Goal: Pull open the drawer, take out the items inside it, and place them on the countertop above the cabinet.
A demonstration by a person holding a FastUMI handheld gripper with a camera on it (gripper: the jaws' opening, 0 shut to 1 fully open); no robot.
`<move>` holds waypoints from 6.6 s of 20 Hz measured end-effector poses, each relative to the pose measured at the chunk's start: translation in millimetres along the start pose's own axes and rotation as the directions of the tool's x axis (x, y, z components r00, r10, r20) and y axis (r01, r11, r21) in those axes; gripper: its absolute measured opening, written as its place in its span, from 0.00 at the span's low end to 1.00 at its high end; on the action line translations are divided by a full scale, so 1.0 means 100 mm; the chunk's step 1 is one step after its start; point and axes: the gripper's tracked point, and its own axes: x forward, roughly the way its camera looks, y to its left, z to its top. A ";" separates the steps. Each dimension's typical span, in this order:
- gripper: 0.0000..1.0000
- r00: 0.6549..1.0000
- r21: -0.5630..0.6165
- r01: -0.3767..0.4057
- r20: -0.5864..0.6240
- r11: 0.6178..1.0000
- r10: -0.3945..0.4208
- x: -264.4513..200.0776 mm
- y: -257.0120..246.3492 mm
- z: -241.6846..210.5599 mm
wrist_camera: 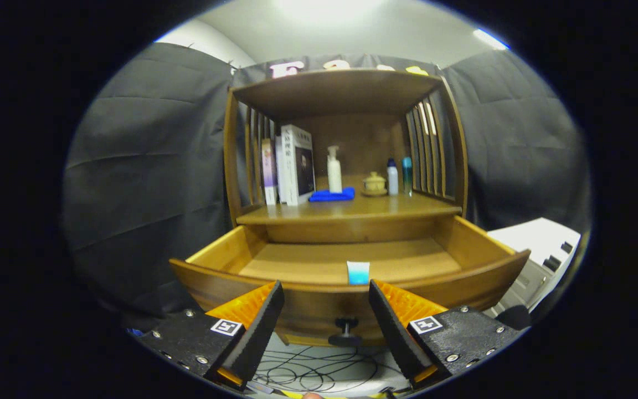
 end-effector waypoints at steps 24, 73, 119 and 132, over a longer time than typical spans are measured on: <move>0.95 0.624 -0.075 0.202 -0.758 0.977 -0.187 1.64 -0.63 -0.85; 0.29 0.809 -0.137 0.271 -0.504 0.953 -0.302 1.78 -0.71 0.57; 0.96 0.993 -0.031 0.096 0.068 0.995 -0.094 0.35 -0.20 0.39; 0.96 0.990 -0.058 0.117 -0.068 0.991 -0.121 0.02 -0.09 -0.58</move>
